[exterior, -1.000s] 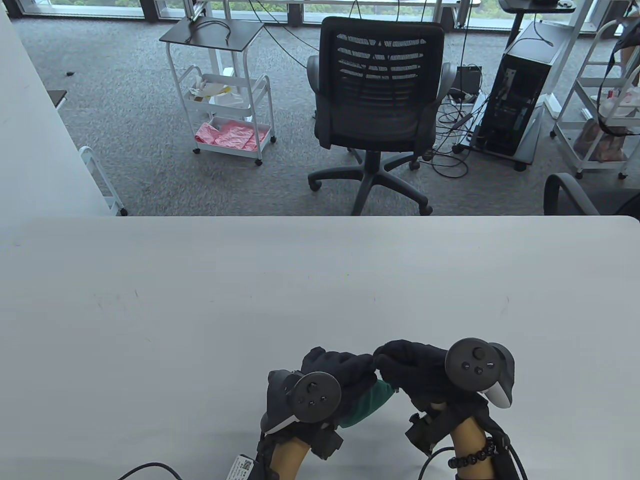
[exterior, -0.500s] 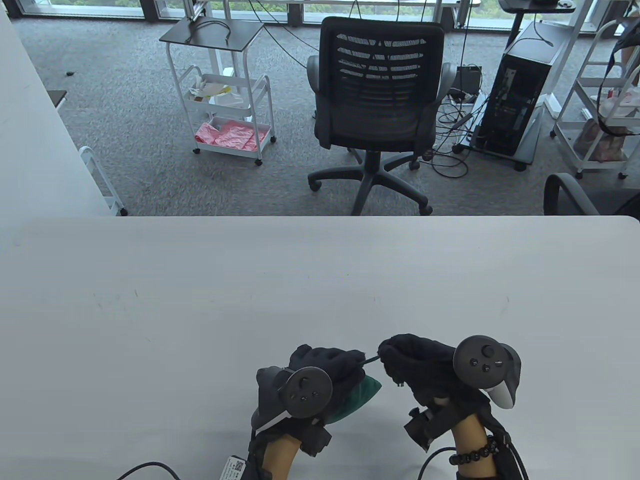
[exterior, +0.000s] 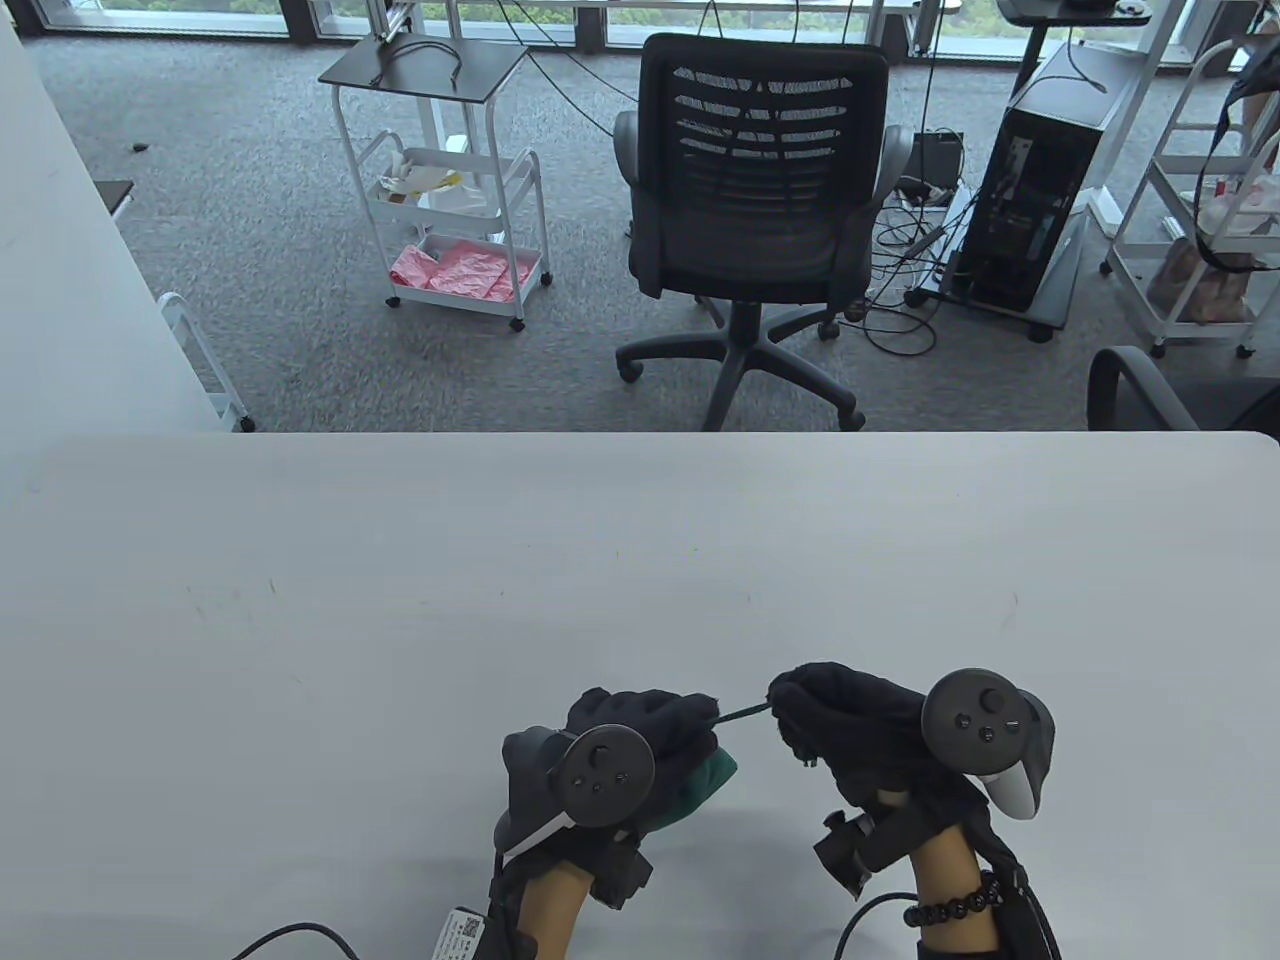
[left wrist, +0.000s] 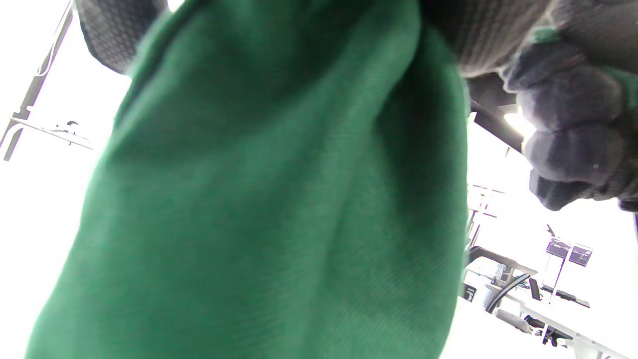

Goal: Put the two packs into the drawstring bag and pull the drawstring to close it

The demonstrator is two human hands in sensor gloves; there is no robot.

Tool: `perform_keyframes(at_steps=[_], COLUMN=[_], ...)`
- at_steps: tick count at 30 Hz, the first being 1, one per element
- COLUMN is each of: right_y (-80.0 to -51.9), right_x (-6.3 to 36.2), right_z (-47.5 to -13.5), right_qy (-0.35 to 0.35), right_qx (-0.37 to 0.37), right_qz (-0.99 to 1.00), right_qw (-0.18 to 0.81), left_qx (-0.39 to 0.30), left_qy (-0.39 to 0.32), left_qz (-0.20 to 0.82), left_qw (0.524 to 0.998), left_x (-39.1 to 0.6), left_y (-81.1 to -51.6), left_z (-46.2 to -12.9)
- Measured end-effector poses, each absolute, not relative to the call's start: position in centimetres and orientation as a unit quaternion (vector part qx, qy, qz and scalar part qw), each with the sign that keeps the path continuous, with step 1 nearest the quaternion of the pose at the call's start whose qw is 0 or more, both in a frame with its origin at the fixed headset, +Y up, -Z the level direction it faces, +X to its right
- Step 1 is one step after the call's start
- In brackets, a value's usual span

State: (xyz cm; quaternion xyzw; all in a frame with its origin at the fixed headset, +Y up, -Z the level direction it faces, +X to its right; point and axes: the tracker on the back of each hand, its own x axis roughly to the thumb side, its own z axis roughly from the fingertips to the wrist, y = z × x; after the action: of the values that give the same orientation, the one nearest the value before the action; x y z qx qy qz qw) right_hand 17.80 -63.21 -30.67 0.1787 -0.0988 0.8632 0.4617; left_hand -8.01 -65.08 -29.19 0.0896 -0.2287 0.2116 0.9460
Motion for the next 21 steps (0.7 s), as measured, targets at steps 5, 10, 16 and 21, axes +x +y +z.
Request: perform_keyframes(at_steps=[5, 10, 16, 21], right_y=[-63.2, -63.3, -63.3, -63.3], right_x=[18.5, 18.8, 19.4, 20.0], right_z=[-30.7, -30.7, -30.6, -30.6], right_qy=[-0.105, -0.107, -0.12, -0.149], right_qx=[0.171, 0.168, 0.16, 0.15], right_qz=[0.859, 0.857, 0.85, 0.838], right_qw=[0.47, 0.475, 0.487, 0.503], left_qx=[0.083, 0.085, 0.081, 0.081], left_qy=[-0.234, -0.236, -0.235, -0.23], left_qz=[0.21, 0.213, 0.214, 0.214], left_qw=[0.946, 0.945, 0.945, 0.946], left_x=[-7.6, -7.5, -7.6, -7.7], left_y=[-65.2, -65.2, -65.4, -65.4], left_z=[-29.3, -29.3, -29.5, -29.6])
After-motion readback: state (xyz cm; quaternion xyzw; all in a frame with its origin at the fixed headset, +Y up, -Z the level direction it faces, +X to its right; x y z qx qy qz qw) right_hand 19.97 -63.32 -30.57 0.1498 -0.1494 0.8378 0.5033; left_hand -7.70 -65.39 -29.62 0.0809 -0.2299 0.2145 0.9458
